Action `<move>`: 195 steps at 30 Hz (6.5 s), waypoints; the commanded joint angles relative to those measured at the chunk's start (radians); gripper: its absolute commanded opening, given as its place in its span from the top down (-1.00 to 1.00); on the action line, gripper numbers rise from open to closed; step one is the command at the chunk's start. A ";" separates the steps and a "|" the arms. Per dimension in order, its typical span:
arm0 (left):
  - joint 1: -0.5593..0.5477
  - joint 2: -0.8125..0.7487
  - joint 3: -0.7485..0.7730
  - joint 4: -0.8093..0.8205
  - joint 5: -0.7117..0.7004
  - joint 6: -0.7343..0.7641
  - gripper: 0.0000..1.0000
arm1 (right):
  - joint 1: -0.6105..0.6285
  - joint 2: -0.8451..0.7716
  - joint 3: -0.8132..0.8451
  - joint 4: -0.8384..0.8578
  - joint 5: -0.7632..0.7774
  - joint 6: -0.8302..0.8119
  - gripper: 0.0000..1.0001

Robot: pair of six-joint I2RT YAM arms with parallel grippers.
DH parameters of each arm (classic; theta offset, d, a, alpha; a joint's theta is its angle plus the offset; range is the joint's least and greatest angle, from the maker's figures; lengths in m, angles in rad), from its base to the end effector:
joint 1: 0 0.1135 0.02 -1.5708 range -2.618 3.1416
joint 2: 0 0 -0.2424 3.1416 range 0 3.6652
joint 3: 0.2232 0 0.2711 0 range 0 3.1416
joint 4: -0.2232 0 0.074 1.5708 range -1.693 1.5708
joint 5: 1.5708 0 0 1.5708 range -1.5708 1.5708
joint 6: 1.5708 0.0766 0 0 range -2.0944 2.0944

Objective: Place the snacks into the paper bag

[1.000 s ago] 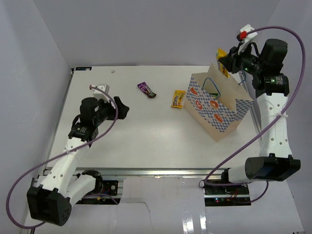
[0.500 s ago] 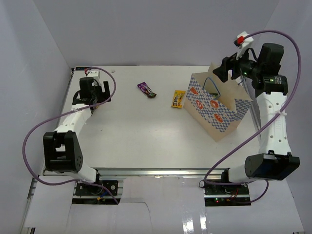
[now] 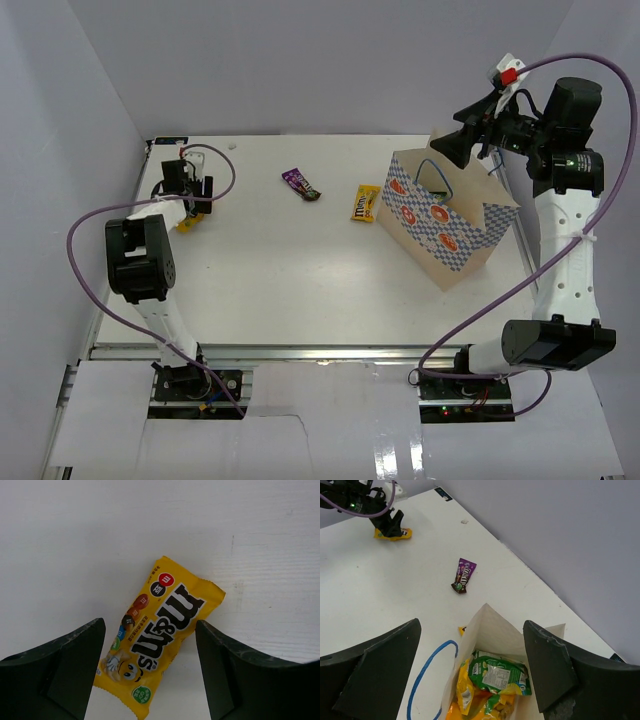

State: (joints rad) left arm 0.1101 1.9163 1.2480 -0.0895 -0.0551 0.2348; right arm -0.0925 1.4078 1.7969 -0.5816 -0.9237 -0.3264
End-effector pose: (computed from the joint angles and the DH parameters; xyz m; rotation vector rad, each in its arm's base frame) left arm 0.4529 0.0543 0.1214 0.1181 2.3362 0.2363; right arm 0.3247 0.0313 0.4855 -0.8296 1.4968 0.4997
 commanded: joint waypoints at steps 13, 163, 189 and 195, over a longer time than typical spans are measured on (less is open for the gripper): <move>0.033 0.032 -0.005 -0.058 0.138 0.031 -0.43 | -0.006 0.039 0.024 0.028 -0.084 0.030 -0.77; -0.153 -1.278 -0.679 -0.098 0.569 -0.821 -0.68 | 0.520 0.235 0.334 -0.215 0.528 -0.238 -0.27; -0.153 -1.445 -0.705 -0.273 0.495 -0.851 -0.69 | 0.744 0.856 0.171 -0.003 1.352 0.291 -0.80; -0.153 -1.482 -0.716 -0.306 0.479 -0.855 -0.69 | 0.694 0.896 0.190 -0.001 1.350 0.309 -0.86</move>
State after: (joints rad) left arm -0.0448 0.4545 0.5457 -0.3702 0.4416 -0.6121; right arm 0.6365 2.2910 1.9392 -0.6155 0.3908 -0.0509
